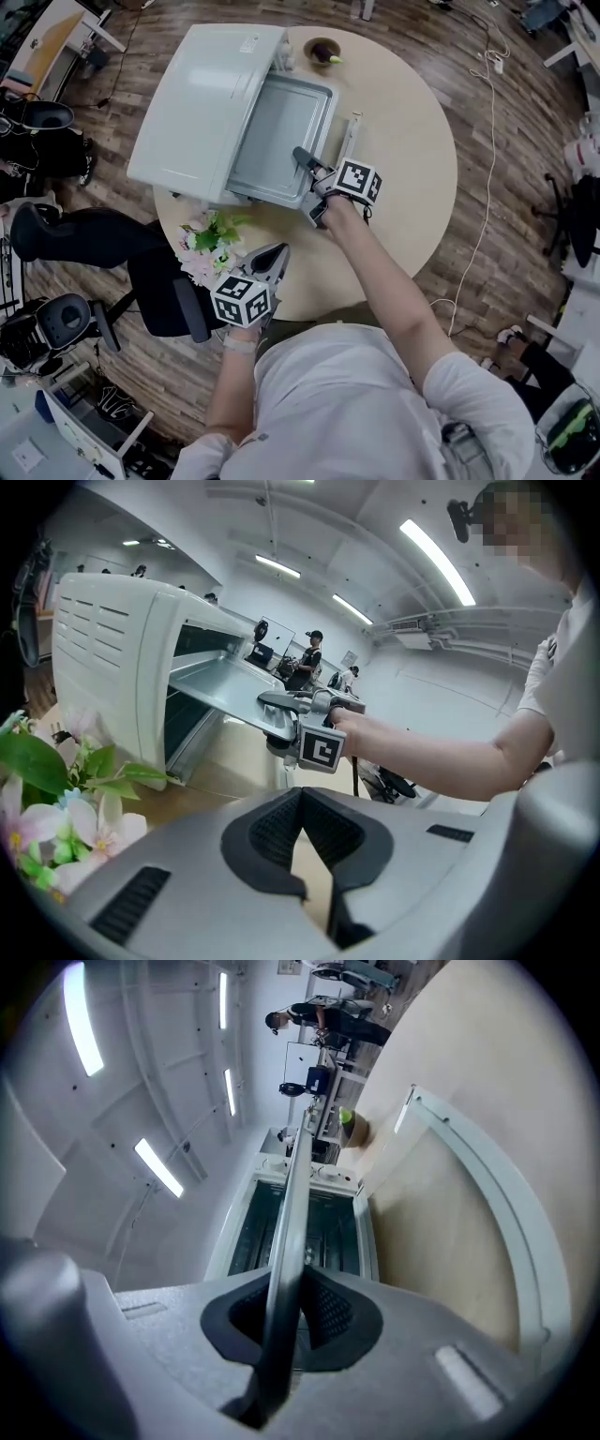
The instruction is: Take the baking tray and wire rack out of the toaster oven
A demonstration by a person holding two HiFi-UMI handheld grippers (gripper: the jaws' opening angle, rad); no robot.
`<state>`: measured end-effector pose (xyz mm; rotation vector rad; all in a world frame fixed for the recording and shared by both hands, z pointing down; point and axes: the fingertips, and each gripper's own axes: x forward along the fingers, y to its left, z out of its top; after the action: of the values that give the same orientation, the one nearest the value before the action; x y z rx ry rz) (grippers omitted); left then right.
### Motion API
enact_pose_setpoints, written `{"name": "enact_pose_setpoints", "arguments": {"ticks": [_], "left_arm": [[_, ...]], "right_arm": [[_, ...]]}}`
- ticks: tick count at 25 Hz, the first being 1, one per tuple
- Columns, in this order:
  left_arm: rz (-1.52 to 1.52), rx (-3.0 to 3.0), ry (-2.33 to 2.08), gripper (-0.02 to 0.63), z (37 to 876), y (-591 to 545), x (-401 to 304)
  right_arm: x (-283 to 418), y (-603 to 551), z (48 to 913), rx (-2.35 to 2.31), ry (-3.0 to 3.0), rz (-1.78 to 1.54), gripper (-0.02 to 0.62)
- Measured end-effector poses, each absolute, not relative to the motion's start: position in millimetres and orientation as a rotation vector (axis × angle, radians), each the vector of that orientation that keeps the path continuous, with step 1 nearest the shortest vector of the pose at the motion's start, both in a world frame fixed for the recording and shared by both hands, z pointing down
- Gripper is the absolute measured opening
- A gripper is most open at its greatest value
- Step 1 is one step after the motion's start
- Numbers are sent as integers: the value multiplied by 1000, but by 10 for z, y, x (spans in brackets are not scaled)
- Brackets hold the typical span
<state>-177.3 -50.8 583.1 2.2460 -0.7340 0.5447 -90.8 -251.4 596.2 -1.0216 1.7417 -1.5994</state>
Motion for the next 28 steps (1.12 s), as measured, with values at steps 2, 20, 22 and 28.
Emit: {"name": "enact_pose_setpoints", "arguments": {"ticks": [2, 20, 22, 28], "left_arm": [[550, 2250, -730, -2, 5824, -464, -1712], [545, 2260, -736, -2, 5717, -307, -1122], [536, 2262, -740, -2, 5694, -314, -1024], [540, 2268, -732, -2, 5688, -252, -668]], "right_arm": [[-801, -2451, 5978, -1032, 1729, -1596, 35], [125, -1928, 6034, -1093, 1679, -1619, 28], [258, -1863, 6033, -1102, 1685, -1623, 28], [715, -1627, 6148, -1148, 1688, -1650, 28]]}}
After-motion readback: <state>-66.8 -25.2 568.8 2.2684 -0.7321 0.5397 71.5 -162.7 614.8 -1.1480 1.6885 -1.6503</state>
